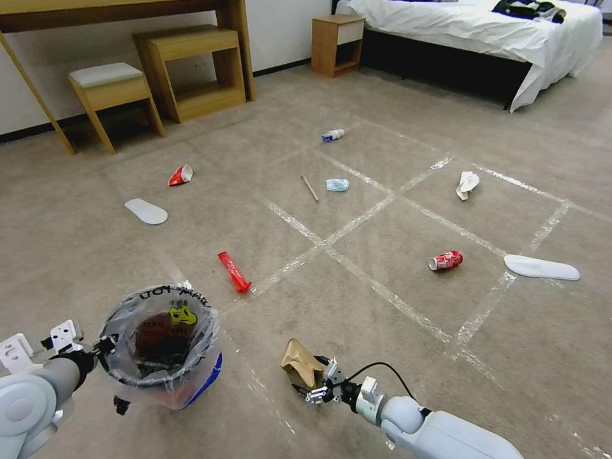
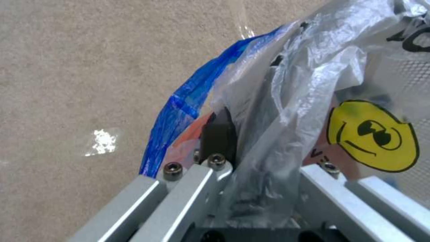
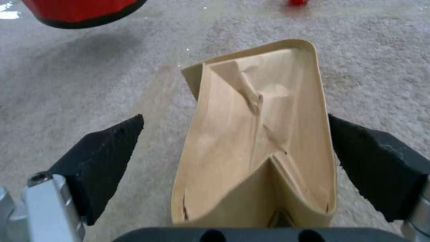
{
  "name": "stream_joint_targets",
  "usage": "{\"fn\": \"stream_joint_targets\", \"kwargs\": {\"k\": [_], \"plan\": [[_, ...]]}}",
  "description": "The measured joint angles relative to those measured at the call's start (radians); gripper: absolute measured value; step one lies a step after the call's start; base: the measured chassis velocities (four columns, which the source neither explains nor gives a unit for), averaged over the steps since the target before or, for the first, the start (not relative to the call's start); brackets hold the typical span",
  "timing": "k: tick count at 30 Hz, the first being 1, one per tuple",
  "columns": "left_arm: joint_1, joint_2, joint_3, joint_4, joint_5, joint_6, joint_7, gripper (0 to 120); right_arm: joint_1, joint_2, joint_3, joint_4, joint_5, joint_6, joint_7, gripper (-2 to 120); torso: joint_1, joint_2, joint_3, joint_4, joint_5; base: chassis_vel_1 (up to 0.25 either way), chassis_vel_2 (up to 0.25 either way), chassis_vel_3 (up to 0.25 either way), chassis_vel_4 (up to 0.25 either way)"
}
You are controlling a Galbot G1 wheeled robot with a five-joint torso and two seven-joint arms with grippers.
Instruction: Pick up the trash bin and place the garbage on the floor into it.
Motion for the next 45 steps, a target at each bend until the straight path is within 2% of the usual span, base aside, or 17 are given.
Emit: {"fn": "stream_joint_targets", "kwargs": {"k": [31,45], "plan": [[0.017,-0.02,0.008,-0.03,0.029,0.0,0.018,0,-0.047,0.002,0.015,-0.031,-0.013,0.002,0.004,100,0.0,0.0,0.0,0.0,0.0001,0.0,0.0,0.0,0.0],[0.017,-0.02,0.009,-0.031,0.031,-0.001,0.023,0,-0.008,0.057,0.016,-0.101,-0.012,0.012,-0.004,100,0.0,0.0,0.0,0.0,0.0,0.0,0.0,0.0,0.0]]}}
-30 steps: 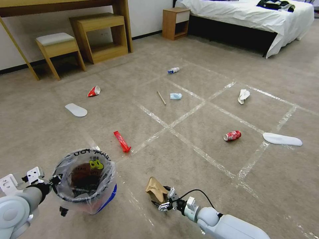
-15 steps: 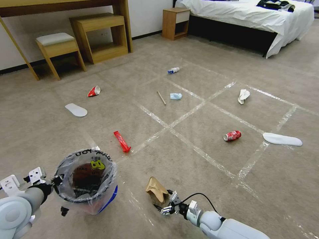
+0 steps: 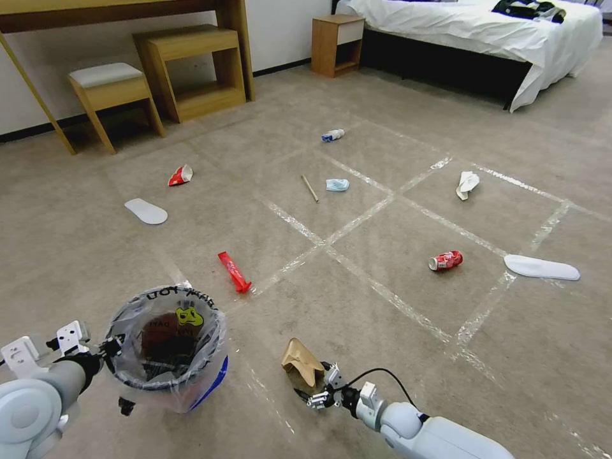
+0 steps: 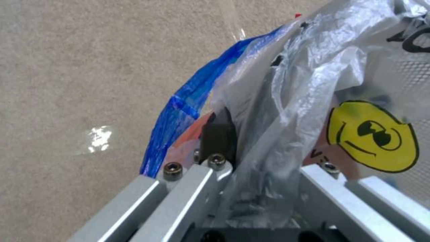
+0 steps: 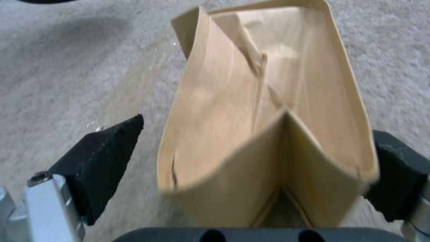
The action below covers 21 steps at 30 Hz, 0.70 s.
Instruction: Pick up the trash bin and place the garbage on the floor into it.
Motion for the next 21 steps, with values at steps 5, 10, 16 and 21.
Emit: {"fn": "stream_joint_targets", "kwargs": {"k": [5,10,16,21], "plan": [[-0.001,0.001,0.0,0.003,0.0,-0.001,0.002,0,0.022,0.037,-0.008,-0.03,0.001,0.004,-0.008,100,0.0,0.0,0.0,0.0,0.0,0.0,0.0,0.0,0.0],[-0.002,0.0,0.004,0.01,0.008,-0.004,0.01,0,0.039,0.068,-0.018,-0.047,0.006,0.005,-0.011,100,0.0,0.0,0.0,0.0001,-0.0001,0.0,0.0,0.0,0.0],[-0.01,0.003,0.01,0.021,0.015,-0.009,0.016,0,0.048,0.091,-0.028,-0.062,0.006,0.006,-0.012,99,0.0,0.0,0.0,0.0,0.0,0.0,0.0,0.0,0.0],[-0.018,0.008,0.016,0.025,0.016,-0.013,0.017,0,0.046,0.088,-0.03,-0.06,0.017,0.006,-0.012,82,0.0,0.0,0.0,0.0,0.0,0.0,0.0,0.0,0.0]]}}
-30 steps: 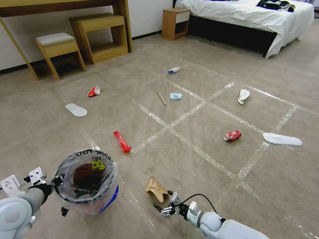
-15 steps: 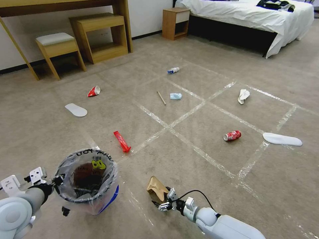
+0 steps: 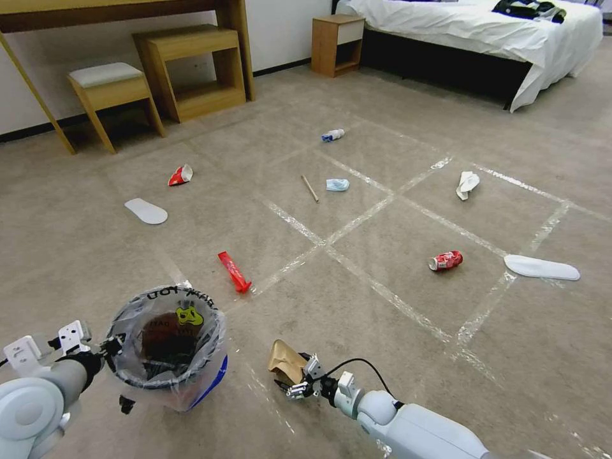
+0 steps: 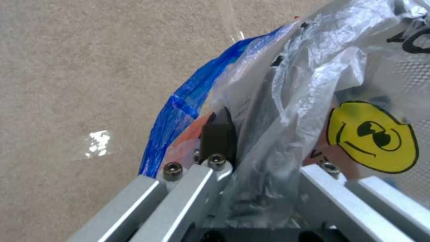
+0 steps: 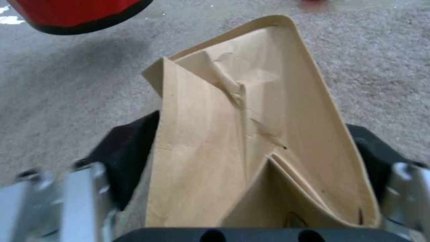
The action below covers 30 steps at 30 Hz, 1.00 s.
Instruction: Pick up the trash bin and place the garbage on the floor into it.
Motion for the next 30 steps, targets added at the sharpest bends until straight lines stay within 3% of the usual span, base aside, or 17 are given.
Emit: {"fn": "stream_joint_targets", "kwargs": {"k": [12,19,24,30], "plan": [[0.0,0.001,0.004,-0.008,0.009,-0.01,0.002,0,0.0,-0.055,-0.004,0.075,0.045,-0.014,0.025,42,0.0,0.0,0.0,-0.0001,0.0,0.0,0.0,0.0,0.0],[0.001,-0.004,0.006,-0.016,0.016,-0.015,0.005,0,0.011,-0.075,-0.004,0.127,0.08,-0.023,0.058,13,0.0,0.0,0.0,0.0,0.0,0.0,0.0,0.0,0.0],[0.0,0.0,0.006,-0.016,0.016,-0.017,0.005,0,0.016,-0.092,-0.001,0.14,0.089,-0.027,0.062,1,0.0,0.0,0.0,0.0,0.0,0.0,0.0,0.0,0.0],[0.002,0.007,0.002,-0.017,0.008,-0.017,0.004,0,-0.005,-0.11,0.054,0.183,0.092,-0.029,0.075,1,0.0,0.0,0.0,0.0,0.0002,0.0,0.0,0.0,0.0]]}}
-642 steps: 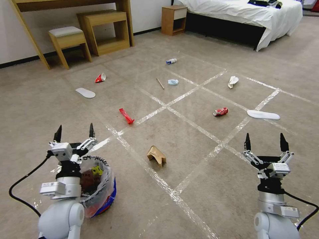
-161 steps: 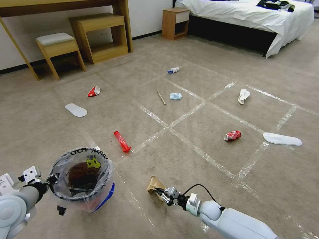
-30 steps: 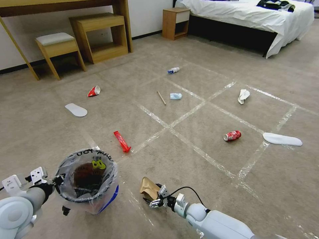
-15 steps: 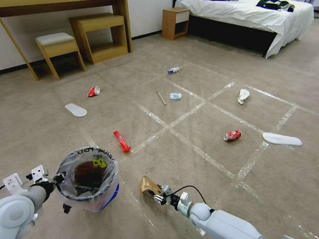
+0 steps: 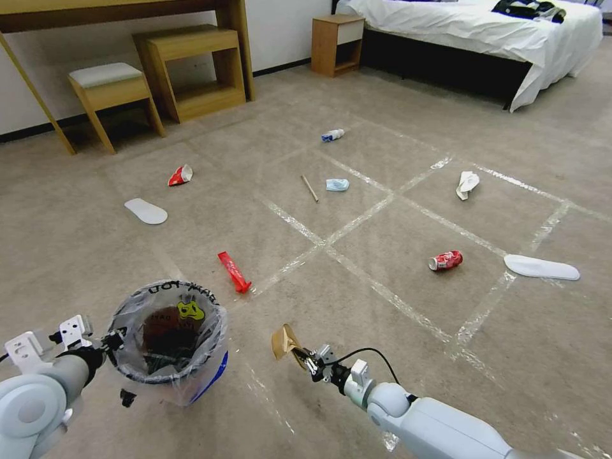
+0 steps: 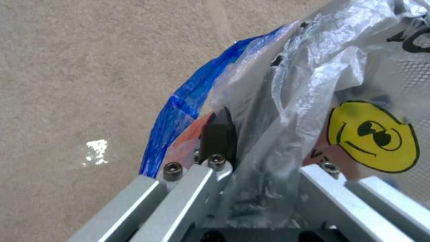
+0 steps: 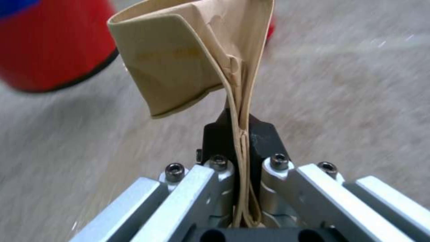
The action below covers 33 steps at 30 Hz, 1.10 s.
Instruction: Pick up the trash bin and place the garbage on the floor into it.
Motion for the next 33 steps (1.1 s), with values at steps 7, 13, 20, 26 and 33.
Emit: {"fn": "stream_joint_targets", "kwargs": {"k": [7,13,20,26,33], "plan": [[0.008,-0.001,-0.008,-0.019,-0.019,0.0,-0.01,0,0.019,-0.05,0.095,0.114,0.023,-0.016,0.023,1,0.0,0.0,0.0,0.0,-0.0001,0.0,0.0,0.0,0.0],[0.014,-0.002,-0.017,-0.034,-0.038,0.001,-0.025,0,0.029,-0.112,0.179,0.23,0.027,-0.026,0.033,1,0.0,0.0,0.0,0.0002,0.0,0.0,0.0,0.0,0.0],[0.015,0.004,-0.021,-0.045,-0.054,0.002,-0.037,0,0.017,-0.192,0.323,0.376,0.024,-0.026,0.017,1,0.0,0.0,0.0,-0.0001,-0.0001,0.0,0.0,0.0,0.0],[0.012,0.004,-0.019,-0.048,-0.056,0.003,-0.042,0,0.032,-0.236,0.381,0.493,0.075,-0.029,-0.009,1,0.0,0.0,0.0,0.0,-0.0001,0.0,0.0,0.0,0.0],[0.008,-0.006,-0.014,-0.053,-0.076,0.002,-0.042,0,0.105,-0.293,0.384,0.703,0.202,-0.057,-0.066,1,0.0,0.0,0.0,0.0,-0.0003,0.0,0.0,0.0,0.0]]}}
